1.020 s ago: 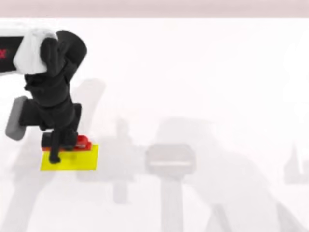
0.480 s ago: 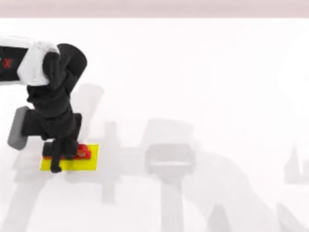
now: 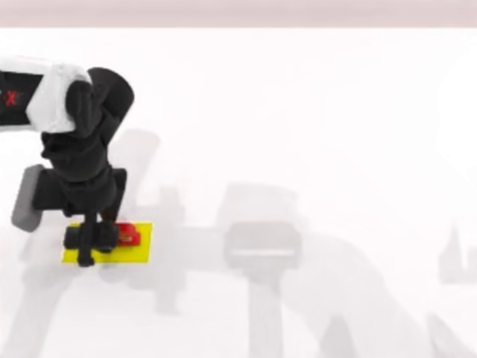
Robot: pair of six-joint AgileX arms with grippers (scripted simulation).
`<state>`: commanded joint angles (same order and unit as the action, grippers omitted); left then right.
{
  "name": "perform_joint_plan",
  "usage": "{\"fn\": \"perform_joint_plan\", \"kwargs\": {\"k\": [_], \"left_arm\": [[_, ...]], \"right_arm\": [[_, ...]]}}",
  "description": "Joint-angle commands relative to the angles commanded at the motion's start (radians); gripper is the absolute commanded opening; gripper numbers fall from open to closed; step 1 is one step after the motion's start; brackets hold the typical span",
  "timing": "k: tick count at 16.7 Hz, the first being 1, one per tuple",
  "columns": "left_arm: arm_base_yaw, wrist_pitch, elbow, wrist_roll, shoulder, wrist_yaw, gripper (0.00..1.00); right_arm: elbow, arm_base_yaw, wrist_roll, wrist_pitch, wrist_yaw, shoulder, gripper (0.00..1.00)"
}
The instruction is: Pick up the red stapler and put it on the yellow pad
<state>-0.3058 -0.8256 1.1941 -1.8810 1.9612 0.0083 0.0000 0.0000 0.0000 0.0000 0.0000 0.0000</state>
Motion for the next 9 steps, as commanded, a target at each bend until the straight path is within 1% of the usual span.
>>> {"fn": "perform_joint_plan", "kwargs": {"k": [3, 4, 9], "left_arm": [[0.0, 0.0, 0.0, 0.0, 0.0, 0.0, 0.98], [0.0, 0.0, 0.0, 0.0, 0.0, 0.0, 1.0], [0.0, 0.0, 0.0, 0.0, 0.0, 0.0, 1.0]], "right_arm": [[0.0, 0.0, 0.0, 0.0, 0.0, 0.0, 1.0], [0.0, 0.0, 0.0, 0.0, 0.0, 0.0, 1.0], [0.0, 0.0, 0.0, 0.0, 0.0, 0.0, 1.0]]}}
